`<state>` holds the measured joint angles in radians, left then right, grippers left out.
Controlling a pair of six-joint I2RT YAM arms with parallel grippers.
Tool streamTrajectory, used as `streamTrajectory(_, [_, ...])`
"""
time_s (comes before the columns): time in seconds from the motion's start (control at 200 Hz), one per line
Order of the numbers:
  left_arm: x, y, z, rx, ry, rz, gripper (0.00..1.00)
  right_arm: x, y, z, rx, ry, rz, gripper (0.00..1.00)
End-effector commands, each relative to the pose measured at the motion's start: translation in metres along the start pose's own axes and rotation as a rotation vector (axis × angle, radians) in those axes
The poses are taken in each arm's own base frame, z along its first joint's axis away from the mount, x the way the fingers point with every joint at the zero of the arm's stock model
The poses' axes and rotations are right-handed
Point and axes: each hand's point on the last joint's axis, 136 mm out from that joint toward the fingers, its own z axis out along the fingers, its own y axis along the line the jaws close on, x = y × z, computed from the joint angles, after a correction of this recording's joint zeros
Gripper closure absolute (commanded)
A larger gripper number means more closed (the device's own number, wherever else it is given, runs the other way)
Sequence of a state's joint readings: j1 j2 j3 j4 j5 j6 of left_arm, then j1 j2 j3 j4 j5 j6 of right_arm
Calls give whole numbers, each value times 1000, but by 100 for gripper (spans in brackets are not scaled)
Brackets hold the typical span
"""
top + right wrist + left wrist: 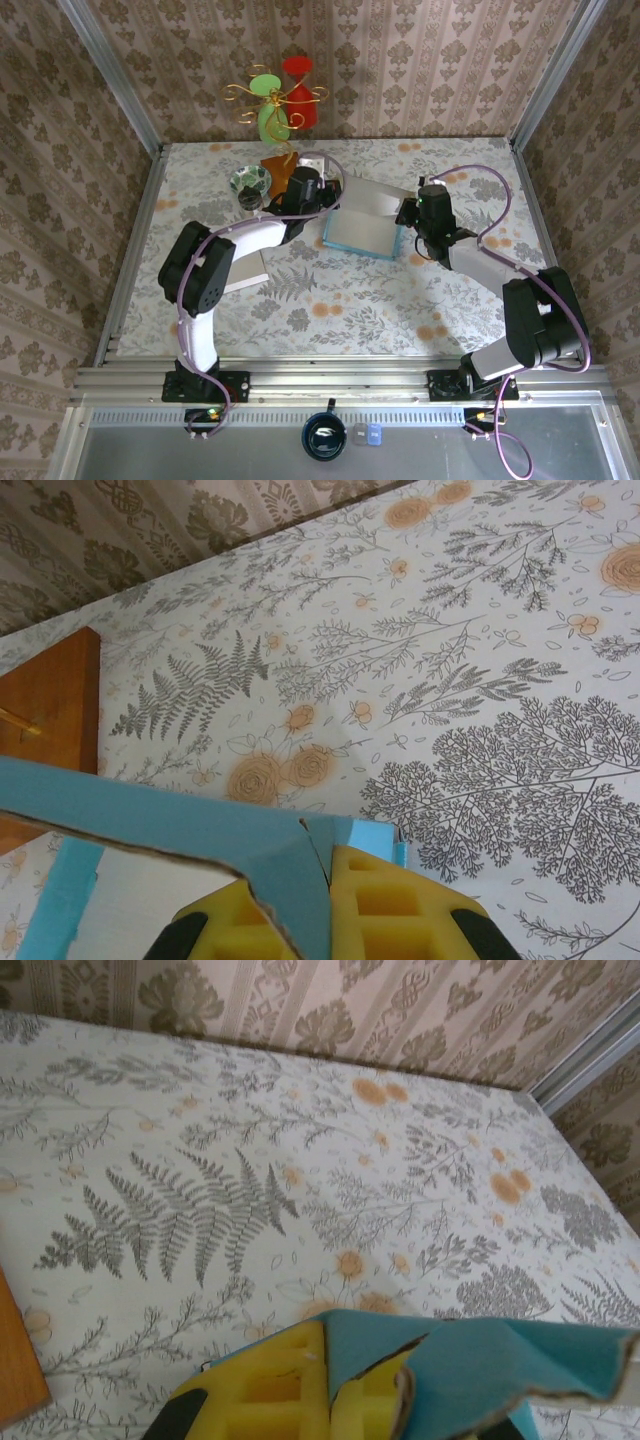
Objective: Fold the paper box
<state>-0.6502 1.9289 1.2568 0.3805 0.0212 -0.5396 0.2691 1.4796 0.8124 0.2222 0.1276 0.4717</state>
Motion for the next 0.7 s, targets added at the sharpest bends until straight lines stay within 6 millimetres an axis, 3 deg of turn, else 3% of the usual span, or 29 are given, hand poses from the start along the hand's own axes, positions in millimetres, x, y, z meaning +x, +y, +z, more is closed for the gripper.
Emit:
streamTrajectory(0.0, [-9,-23,1,78,-18,-34,100,-17,18,0,-50,-41,4,100])
streamTrajectory(0.275, [6,-15,9,126,-43,-7,100,-1,13,11,-48,-11,10,100])
streamTrajectory(0.695, [39,-13,-2,187,-41,38,100,28,7,1,-23,22,-11,100])
